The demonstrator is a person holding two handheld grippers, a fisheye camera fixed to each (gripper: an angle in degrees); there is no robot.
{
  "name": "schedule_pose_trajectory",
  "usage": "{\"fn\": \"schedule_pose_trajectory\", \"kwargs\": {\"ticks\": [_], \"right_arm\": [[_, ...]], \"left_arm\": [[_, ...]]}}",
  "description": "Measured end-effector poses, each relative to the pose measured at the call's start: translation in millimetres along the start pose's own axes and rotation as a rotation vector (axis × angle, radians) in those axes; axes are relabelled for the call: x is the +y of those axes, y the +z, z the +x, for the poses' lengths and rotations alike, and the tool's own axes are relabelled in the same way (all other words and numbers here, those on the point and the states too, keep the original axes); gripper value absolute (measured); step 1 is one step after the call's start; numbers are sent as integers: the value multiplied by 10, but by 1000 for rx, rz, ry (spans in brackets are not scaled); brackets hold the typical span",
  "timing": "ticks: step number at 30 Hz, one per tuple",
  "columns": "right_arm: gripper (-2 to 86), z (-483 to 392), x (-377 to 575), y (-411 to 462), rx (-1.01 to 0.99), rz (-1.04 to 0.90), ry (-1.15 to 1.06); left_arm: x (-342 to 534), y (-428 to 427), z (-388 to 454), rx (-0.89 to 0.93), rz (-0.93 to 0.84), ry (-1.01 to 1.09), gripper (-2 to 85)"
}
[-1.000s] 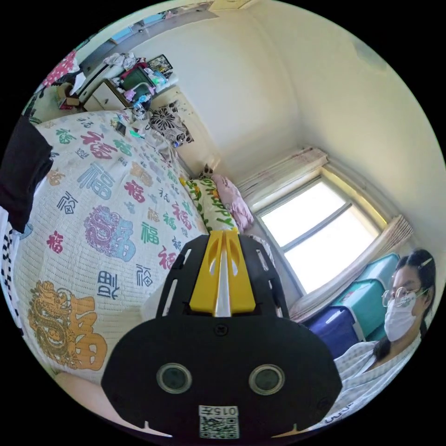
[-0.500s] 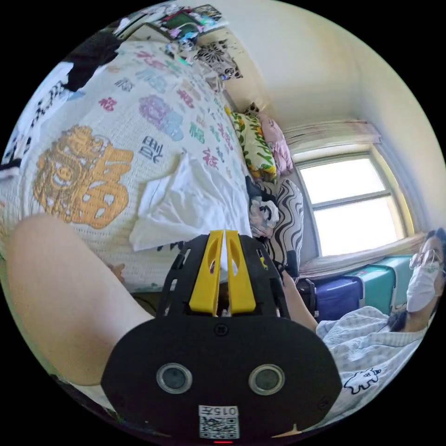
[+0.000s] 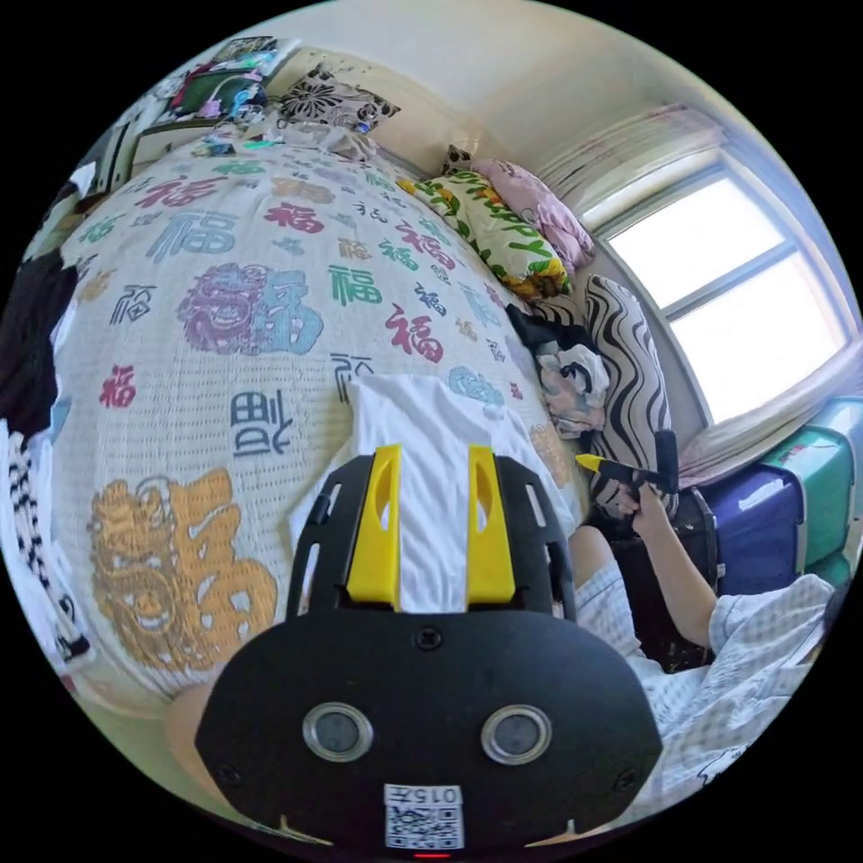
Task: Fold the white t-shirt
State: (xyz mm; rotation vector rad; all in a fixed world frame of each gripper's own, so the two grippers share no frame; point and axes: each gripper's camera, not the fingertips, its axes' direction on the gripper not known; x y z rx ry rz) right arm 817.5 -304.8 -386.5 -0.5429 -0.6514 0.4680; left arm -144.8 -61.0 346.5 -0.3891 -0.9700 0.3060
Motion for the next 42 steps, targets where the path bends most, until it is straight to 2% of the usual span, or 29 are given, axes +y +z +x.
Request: {"fn": "schedule_pose_trajectory", "kwargs": {"ticks": [4,7,8,10,13,15,17,19,20,21,24,25,27,29,30,33,35,39,42], "right_arm": [[113,101,-635,289,-23,-63,-24],[76,237,-932,575,-25,-136,18],[49,306,-995,695,-39,-184,39],[16,384,-1009,764,-65,-215,65],[11,418,-839,503,-60,-137,66],[18,421,-617,234,-64,-74,66],[54,394,-238,-62,-185,-2,88],[64,342,2,-108,-306,-14,92],[66,320,137,-96,-347,-43,100],[65,317,203,-97,-358,-46,105],[64,401,484,-163,-376,-14,170],[64,451,579,-214,-421,20,198],[63,496,688,-301,-467,64,226],[62,502,768,-411,-465,80,229],[62,502,780,-437,-464,82,227],[62,506,830,-552,-465,100,218],[69,504,848,-551,-442,85,215],[74,483,883,-384,-454,42,227],[75,506,964,-231,-486,35,270]], "left_arm": [[-496,559,-74,-82,-56,55,109],[-743,1062,-239,-155,-137,44,93],[-779,1269,-352,-173,-187,12,45],[-755,1482,-468,-149,-223,4,8],[-560,1508,-386,10,-128,80,-5],[-227,1460,-59,121,-93,203,-6],[100,1507,251,159,-113,313,-4],[393,1618,479,109,-119,408,2],[472,1678,532,-18,-78,452,10],[426,1711,487,-135,-4,440,23],[-51,1888,224,-252,56,410,78],[-168,1967,141,-265,32,386,81],[-525,2406,-208,-282,-152,311,55],[-585,2735,-409,-193,-323,282,17],[-525,2778,-432,-123,-316,309,9],[-149,2546,-164,-115,-147,420,1],[241,2429,98,-79,-95,489,-1],[1194,2619,547,-117,-94,552,-2],[1592,2886,680,-158,-117,513,-2]]}}
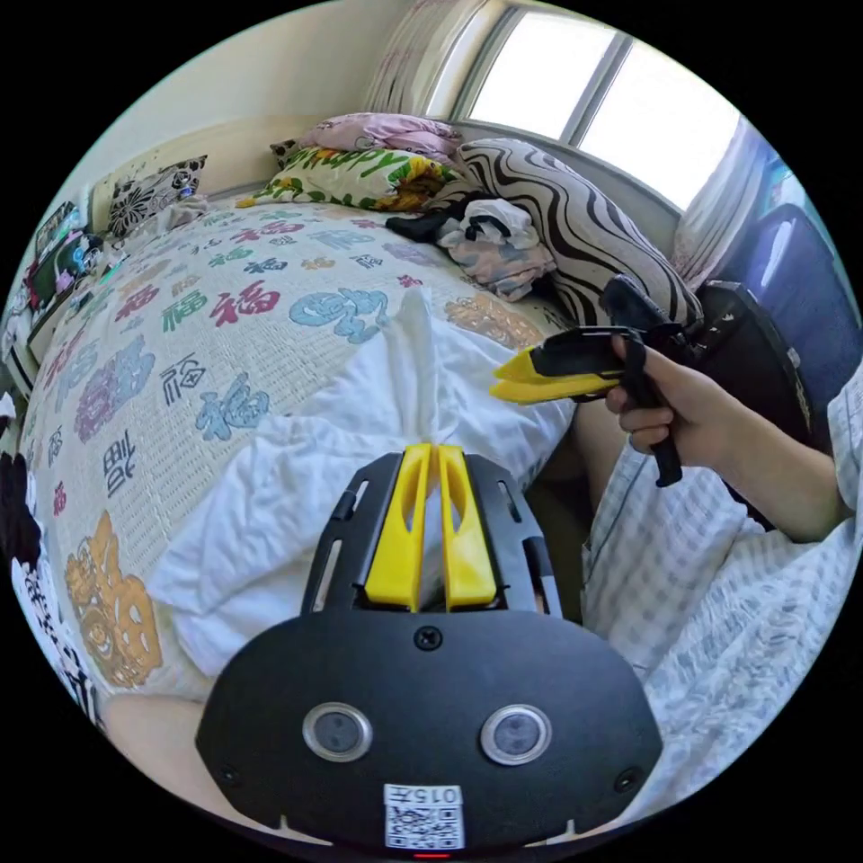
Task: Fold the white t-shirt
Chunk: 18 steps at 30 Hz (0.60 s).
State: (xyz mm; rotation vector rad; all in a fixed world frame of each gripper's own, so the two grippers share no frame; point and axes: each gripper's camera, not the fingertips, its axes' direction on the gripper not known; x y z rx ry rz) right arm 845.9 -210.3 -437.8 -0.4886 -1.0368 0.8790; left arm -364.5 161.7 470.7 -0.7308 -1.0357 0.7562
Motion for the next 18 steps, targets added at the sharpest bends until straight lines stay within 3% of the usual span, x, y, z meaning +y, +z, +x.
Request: {"fn": "schedule_pose_trajectory", "kwargs": {"ticks": [10,18], "right_arm": [[27,313,43,188,-45,6,81],[8,310,303,-33,-220,79,44]], "left_arm": [[68,439,214,26,-13,-35,-1],[-121,473,-58,257,73,-127,3]]}}
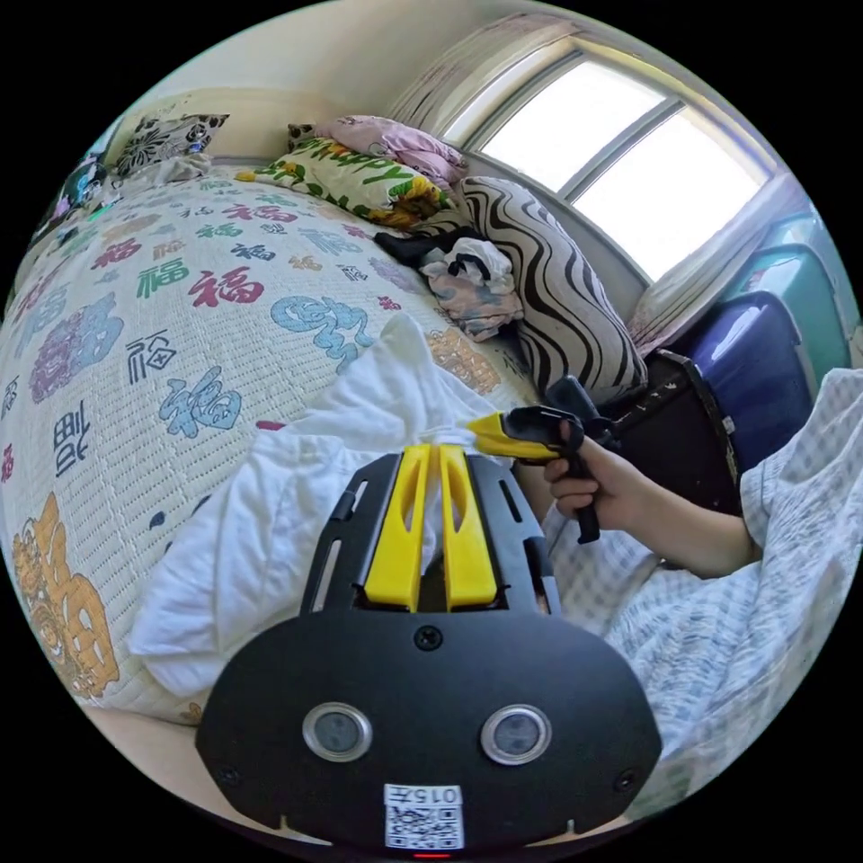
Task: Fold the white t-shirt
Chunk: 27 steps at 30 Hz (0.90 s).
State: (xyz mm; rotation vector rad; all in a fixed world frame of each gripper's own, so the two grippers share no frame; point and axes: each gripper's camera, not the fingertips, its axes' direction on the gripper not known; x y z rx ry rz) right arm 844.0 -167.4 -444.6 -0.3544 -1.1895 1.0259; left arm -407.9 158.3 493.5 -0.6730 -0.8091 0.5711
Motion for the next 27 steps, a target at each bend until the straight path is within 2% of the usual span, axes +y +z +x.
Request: {"fn": "schedule_pose_trajectory", "kwargs": {"ticks": [4,9,10,12,14,16,17,19,20,21,23,25,27], "right_arm": [[4,43,135,-20,21,13,19],[1,-144,227,48,159,-37,-41],[1,-213,260,61,183,-50,-66],[1,-304,312,78,196,-65,-94],[1,-393,394,97,229,-86,-100],[1,-455,480,91,290,-95,-112],[1,-484,546,55,304,-87,-109],[2,-501,640,-10,291,-71,-92],[2,-505,701,-48,283,-60,-78],[2,-506,730,-63,278,-55,-71],[2,-514,832,-92,249,-32,-47],[2,-533,899,-74,246,-21,-39],[2,-553,963,-37,243,-8,-34]], "left_arm": [[-80,134,-12,74,-39,-14,9],[-251,215,112,131,24,-37,54],[-291,288,149,118,-4,-19,59],[-413,772,336,65,-215,80,40],[-442,1081,424,75,-307,119,13],[-522,1135,438,114,-267,86,5],[-586,1069,417,119,-194,48,3],[-675,899,366,17,-91,-2,4],[-722,777,324,-109,-40,-35,7],[-763,682,270,-241,-16,-85,12],[-849,607,224,-351,-32,-132,34],[-960,557,349,-432,-9,-108,68],[-1170,661,771,-479,22,41,86]]}}
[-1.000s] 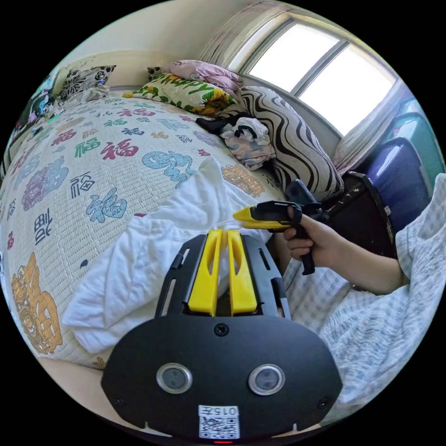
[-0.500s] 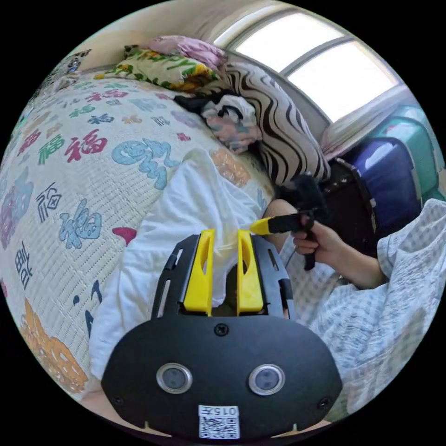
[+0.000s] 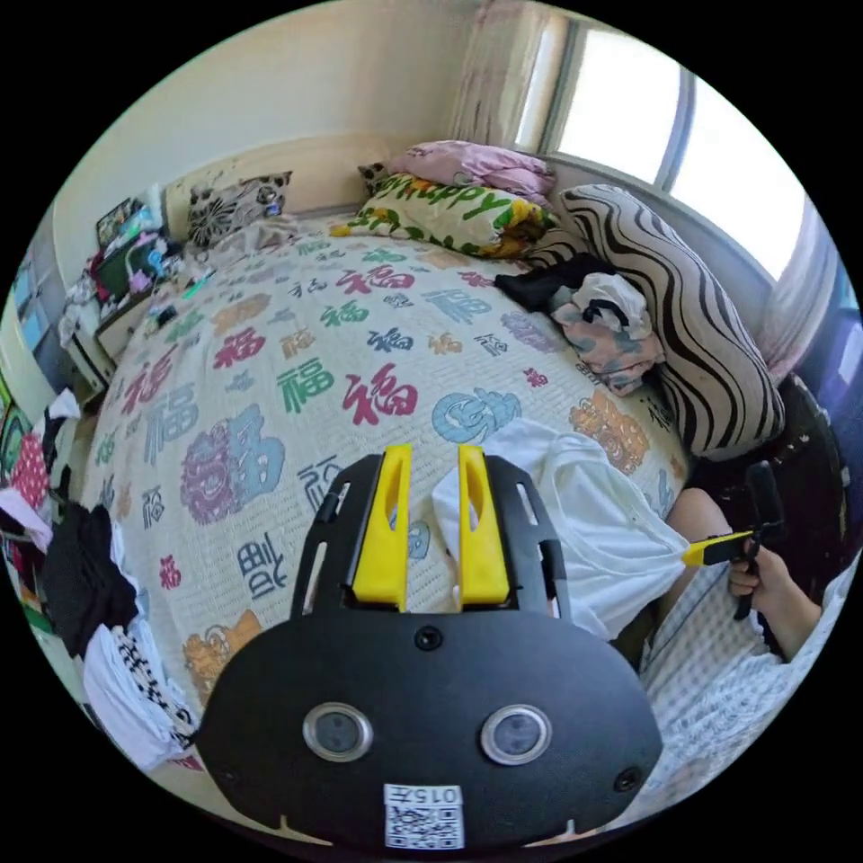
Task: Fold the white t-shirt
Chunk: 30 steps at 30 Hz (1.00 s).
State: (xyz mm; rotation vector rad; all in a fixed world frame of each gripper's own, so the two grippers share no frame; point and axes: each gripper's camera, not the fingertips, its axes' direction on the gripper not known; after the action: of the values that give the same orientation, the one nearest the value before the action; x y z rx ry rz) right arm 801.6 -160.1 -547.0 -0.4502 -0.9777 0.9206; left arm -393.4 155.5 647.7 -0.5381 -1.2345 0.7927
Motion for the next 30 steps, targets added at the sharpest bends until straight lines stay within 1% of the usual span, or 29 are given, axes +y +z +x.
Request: {"fn": "schedule_pose_trajectory", "kwargs": {"ticks": [1,2,3,4,5,6,8,10,12,14,16,18,19,22,24,25,27,28,30], "right_arm": [[3,-14,37,31,-5,4,7],[3,-30,73,64,-9,8,14],[3,-40,90,79,-12,11,15],[3,-66,123,111,-15,13,16],[3,-97,156,145,-16,11,15],[3,-113,174,162,-17,11,15],[3,-168,258,229,-27,16,20],[3,-207,335,275,-41,28,29],[3,-256,417,321,-47,37,35],[3,-331,527,377,-47,49,42],[3,-393,618,399,-36,62,49],[3,-471,710,405,-8,67,46],[3,-544,762,394,17,62,32],[3,-845,873,271,157,58,-42],[2,-1074,930,129,217,96,-85],[2,-1262,958,19,250,137,-121],[2,-1639,991,-134,291,207,-206],[1,-1964,1014,-211,321,248,-287],[1,-2506,1086,-289,392,308,-416]], "left_arm": [[-67,14,136,16,-1,47,89],[-200,93,421,83,-24,145,96],[-318,234,713,172,-80,246,103],[-369,324,858,206,-121,292,107],[-447,524,1142,243,-206,381,112],[-491,726,1403,238,-281,457,115],[-520,943,1755,234,-355,563,109],[-507,1057,2067,176,-383,669,78],[-475,1087,2352,81,-368,770,33],[-512,985,2451,85,-336,765,17],[-599,824,2455,161,-312,700,8],[-736,556,2390,315,-289,587,1],[-761,466,2377,347,-269,565,0],[-831,-65,2297,428,-154,482,-3],[-845,-592,2158,468,-34,399,-4],[-844,-736,2122,472,-6,382,-4],[-818,-1358,2014,480,126,335,-5],[-809,-1524,2002,478,161,329,-5],[-773,-2218,2018,439,300,335,-5]]}}
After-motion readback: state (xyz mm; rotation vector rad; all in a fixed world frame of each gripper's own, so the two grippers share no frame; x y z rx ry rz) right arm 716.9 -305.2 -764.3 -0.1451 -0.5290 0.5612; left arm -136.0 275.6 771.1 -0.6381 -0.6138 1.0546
